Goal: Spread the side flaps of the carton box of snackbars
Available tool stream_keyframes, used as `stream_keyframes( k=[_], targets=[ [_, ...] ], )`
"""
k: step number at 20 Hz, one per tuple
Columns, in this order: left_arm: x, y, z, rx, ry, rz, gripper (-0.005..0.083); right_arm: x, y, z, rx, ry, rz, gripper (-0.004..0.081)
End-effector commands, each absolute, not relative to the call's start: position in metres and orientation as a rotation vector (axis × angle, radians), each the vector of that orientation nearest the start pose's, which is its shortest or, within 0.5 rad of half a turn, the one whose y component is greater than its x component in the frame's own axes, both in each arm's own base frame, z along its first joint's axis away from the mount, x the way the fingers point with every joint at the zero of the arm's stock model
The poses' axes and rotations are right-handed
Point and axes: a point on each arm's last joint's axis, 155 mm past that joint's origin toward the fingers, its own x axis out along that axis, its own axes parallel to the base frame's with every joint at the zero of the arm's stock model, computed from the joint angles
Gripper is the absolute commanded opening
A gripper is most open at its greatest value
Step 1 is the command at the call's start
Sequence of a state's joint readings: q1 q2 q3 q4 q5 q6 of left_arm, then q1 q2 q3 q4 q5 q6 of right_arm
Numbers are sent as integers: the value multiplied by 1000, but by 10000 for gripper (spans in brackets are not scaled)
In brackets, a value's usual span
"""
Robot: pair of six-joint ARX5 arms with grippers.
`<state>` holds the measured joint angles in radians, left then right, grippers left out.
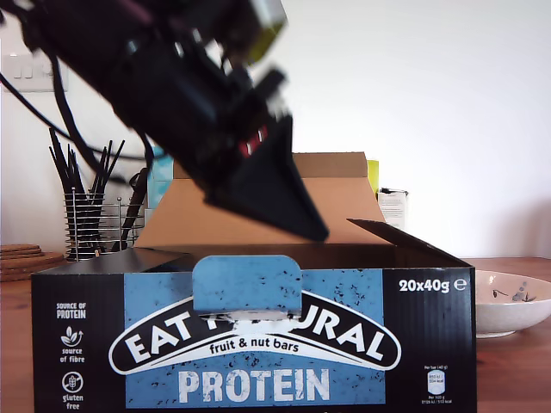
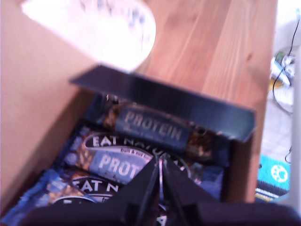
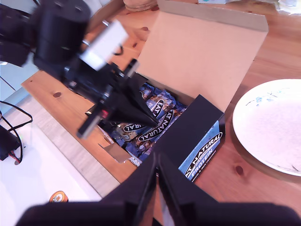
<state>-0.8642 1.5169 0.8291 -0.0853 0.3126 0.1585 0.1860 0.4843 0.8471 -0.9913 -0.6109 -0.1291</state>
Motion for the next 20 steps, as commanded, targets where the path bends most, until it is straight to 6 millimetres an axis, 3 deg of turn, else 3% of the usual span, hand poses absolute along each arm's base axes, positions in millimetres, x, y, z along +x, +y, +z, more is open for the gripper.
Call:
stream_keyframes(
  k=[1, 7, 15, 20],
  targets=[
    [226, -356, 92, 369, 674, -1192, -21, 148, 136, 243, 12, 568, 813, -13],
    [231, -375, 86, 379, 664, -1216, -21, 145, 140, 244, 8, 566, 838, -13],
    [230, -401, 111, 311, 542, -1263, -21, 145, 140, 245, 9, 560, 843, -13],
    [227, -413, 116, 286, 504, -1285, -21, 145, 142, 248, 12, 549, 851, -13]
  ],
)
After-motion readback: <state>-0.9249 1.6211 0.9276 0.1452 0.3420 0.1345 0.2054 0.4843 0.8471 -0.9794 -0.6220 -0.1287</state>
